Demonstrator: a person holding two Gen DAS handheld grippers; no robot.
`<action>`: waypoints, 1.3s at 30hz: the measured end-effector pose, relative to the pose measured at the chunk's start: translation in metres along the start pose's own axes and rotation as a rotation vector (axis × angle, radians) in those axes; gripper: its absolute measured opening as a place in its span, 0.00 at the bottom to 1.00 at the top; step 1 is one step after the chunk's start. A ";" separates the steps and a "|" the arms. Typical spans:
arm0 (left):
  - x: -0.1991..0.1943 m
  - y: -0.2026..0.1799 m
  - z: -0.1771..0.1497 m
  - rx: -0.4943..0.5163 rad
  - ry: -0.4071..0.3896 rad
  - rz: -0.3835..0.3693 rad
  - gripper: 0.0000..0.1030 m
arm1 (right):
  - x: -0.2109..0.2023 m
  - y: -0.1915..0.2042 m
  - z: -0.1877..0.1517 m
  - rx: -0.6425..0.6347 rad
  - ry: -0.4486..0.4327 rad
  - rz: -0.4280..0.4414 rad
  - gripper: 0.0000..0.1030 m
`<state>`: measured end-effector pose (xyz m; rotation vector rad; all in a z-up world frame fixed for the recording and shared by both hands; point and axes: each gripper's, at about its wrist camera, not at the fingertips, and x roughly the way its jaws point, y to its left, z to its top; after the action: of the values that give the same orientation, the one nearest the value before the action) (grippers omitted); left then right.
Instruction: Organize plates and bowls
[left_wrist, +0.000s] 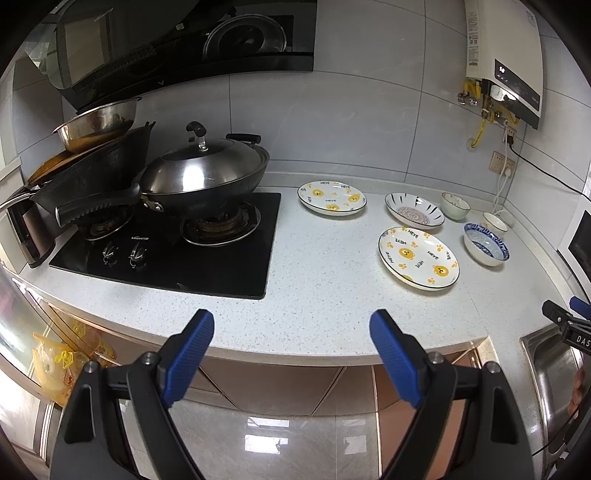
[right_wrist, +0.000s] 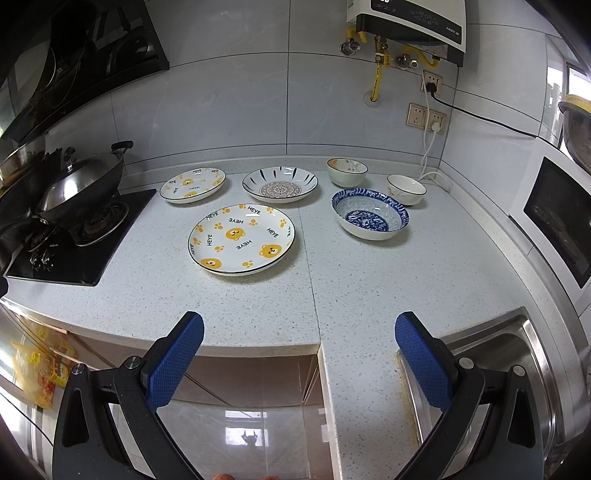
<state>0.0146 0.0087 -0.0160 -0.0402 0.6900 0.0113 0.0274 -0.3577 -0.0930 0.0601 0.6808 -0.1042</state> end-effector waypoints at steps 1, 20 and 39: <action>0.000 0.000 0.000 0.000 0.000 -0.001 0.84 | -0.001 -0.001 -0.001 -0.001 -0.001 0.000 0.99; 0.000 0.000 0.001 0.000 -0.001 0.001 0.84 | -0.001 0.001 -0.001 -0.003 -0.003 0.001 0.99; -0.001 -0.001 -0.001 -0.001 -0.002 0.001 0.84 | -0.003 0.000 -0.004 -0.007 -0.008 0.010 0.99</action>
<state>0.0127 0.0074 -0.0162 -0.0409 0.6882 0.0129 0.0225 -0.3573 -0.0936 0.0563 0.6730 -0.0921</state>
